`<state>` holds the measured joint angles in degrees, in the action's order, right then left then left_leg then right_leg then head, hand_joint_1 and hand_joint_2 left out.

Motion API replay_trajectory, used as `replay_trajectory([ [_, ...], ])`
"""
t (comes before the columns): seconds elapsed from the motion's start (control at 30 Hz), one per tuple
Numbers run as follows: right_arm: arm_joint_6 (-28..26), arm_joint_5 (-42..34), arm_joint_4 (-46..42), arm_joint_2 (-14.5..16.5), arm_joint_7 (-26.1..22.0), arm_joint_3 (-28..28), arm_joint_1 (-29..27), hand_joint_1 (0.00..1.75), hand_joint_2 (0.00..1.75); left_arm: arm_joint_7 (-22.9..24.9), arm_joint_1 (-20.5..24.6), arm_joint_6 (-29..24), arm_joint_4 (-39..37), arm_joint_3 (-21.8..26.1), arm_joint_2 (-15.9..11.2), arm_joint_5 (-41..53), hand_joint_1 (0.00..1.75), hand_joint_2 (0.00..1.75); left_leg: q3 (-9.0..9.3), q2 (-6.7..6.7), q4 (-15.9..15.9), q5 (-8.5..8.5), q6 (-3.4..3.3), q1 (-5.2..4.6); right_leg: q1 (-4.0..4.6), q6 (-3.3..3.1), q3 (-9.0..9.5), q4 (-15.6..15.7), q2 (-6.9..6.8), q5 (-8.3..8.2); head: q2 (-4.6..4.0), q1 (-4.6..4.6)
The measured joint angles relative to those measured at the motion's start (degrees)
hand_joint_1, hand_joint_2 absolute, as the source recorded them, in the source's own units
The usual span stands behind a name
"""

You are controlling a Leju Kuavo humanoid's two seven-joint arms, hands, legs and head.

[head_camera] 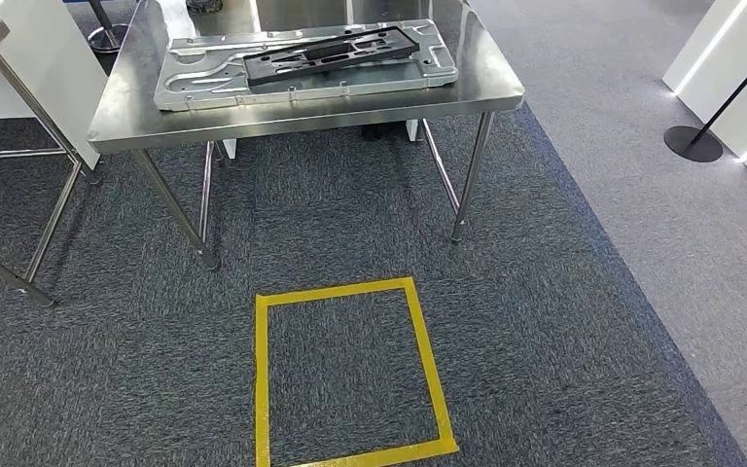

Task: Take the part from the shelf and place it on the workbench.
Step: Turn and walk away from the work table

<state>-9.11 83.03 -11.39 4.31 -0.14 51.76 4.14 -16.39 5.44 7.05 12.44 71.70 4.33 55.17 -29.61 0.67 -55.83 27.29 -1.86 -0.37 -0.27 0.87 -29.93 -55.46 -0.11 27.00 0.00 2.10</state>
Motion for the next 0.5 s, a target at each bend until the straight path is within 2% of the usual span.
replay_trajectory([
  [0.03, -0.05, -0.01, -0.01, 0.0, 0.55, 0.18, 0.01, 0.0, 0.44, -0.04, 0.01, 0.07, 0.0, 0.01, -0.01, 0.0, 0.0, 1.75, -0.04, -0.02, 0.06, -0.13, 0.09, 0.09, 0.1, -0.11, -0.06, -0.08, -0.02, 0.02, 0.0, 0.0],
  [0.07, -0.2, -0.04, -0.01, -0.02, 1.04, 0.38, 0.04, 0.0, 0.0, -0.04, 0.02, 0.09, 0.0, 0.01, -0.01, 0.01, 0.0, 1.75, -0.05, -0.02, 0.09, -0.17, 0.37, 0.16, 0.17, -0.25, -0.12, -0.16, -0.03, 0.03, 0.0, 0.0],
  [0.13, -0.49, -0.21, -0.02, -0.04, 1.66, 0.76, 0.14, 0.0, 0.0, -0.02, 0.04, 0.05, 0.0, 0.0, -0.01, 0.07, 0.0, 1.75, -0.09, -0.03, 0.11, -0.22, 0.6, 0.26, 0.27, -0.44, -0.18, -0.28, -0.03, 0.05, 0.0, 0.0],
  [0.27, -0.57, -0.88, -0.02, -0.05, 1.89, 1.31, 0.22, 0.0, 1.75, 0.12, 0.08, -0.28, 0.0, 0.0, -0.01, 0.19, 0.0, 1.75, -0.11, -0.03, 0.13, -0.33, 0.89, 0.43, 0.44, -0.64, -0.21, -0.37, -0.05, 0.01, 0.0, 0.0],
  [0.43, 0.04, -3.02, -0.08, -0.12, 2.47, 1.58, 0.15, 0.0, 1.75, 0.91, -0.09, 0.1, 0.0, -1.04, -0.06, -0.73, 0.0, 1.75, -0.13, -0.03, 0.13, -0.41, 1.1, 0.45, 0.45, -0.69, -0.22, -0.42, -0.05, -0.03, 0.0, 0.0],
  [0.5, 0.32, -5.18, -0.2, -0.2, 2.52, 0.7, -0.05, 0.0, 1.75, 1.31, -0.38, -0.04, 0.01, -2.77, -0.14, -2.19, 0.0, 0.87, -0.13, -0.03, 0.12, -0.42, 1.14, 0.45, 0.44, -0.68, -0.23, -0.43, -0.05, -0.04, 0.0, 0.0],
])
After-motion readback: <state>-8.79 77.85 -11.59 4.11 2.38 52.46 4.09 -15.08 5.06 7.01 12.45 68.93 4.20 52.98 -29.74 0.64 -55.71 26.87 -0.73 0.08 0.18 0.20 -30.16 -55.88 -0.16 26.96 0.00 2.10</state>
